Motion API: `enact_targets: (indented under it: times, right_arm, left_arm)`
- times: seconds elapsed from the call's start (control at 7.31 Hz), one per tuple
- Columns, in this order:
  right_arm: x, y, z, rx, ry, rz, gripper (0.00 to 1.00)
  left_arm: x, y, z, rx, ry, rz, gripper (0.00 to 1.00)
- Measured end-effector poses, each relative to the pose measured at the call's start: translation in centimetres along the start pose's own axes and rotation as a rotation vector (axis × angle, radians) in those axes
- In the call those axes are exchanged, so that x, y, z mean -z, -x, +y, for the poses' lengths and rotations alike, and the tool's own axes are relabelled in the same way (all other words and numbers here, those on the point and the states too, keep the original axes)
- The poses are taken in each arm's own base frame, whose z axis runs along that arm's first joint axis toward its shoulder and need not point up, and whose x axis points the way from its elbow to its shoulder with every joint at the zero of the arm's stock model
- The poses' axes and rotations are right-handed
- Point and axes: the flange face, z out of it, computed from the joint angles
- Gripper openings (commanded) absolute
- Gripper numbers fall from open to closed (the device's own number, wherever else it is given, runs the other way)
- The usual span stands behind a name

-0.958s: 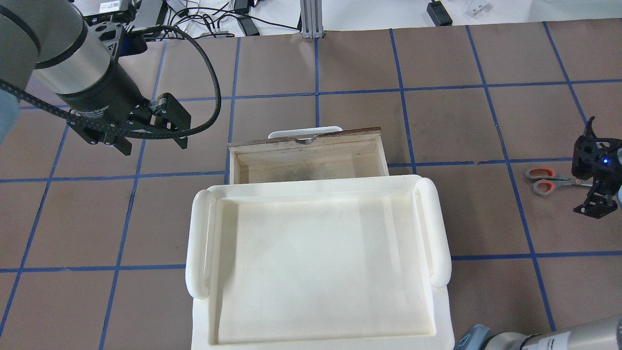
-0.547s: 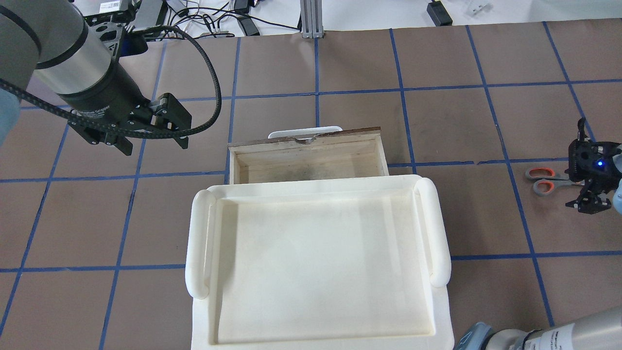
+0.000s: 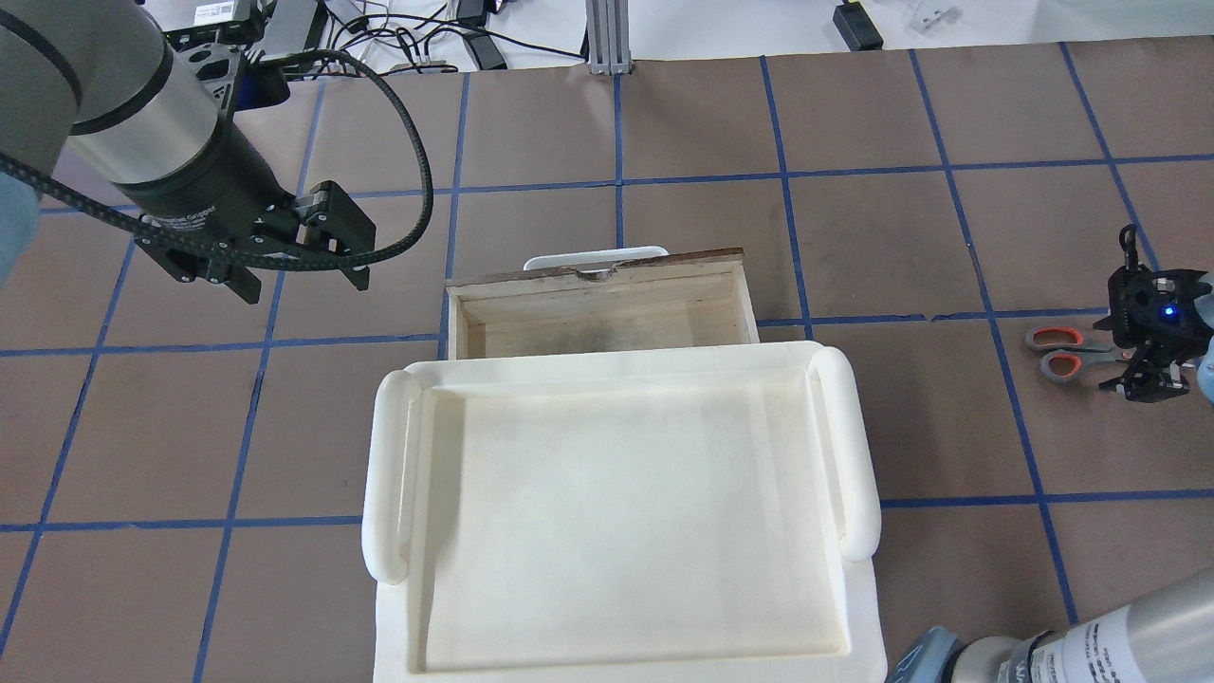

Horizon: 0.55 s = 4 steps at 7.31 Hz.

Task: Put scissors in drawer and close it
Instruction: 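Close the right gripper on the scissors and lift them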

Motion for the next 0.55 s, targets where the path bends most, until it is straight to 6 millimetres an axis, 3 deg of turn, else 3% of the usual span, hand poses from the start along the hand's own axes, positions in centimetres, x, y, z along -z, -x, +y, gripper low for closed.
enact_targets:
  times: [0.55]
  right_arm:
    - [-0.1, -0.16, 0.18, 0.0, 0.002, -0.003, 0.18]
  left_arm:
    - [-0.19, 0.0, -0.14, 0.004, 0.003, 0.0, 1.0]
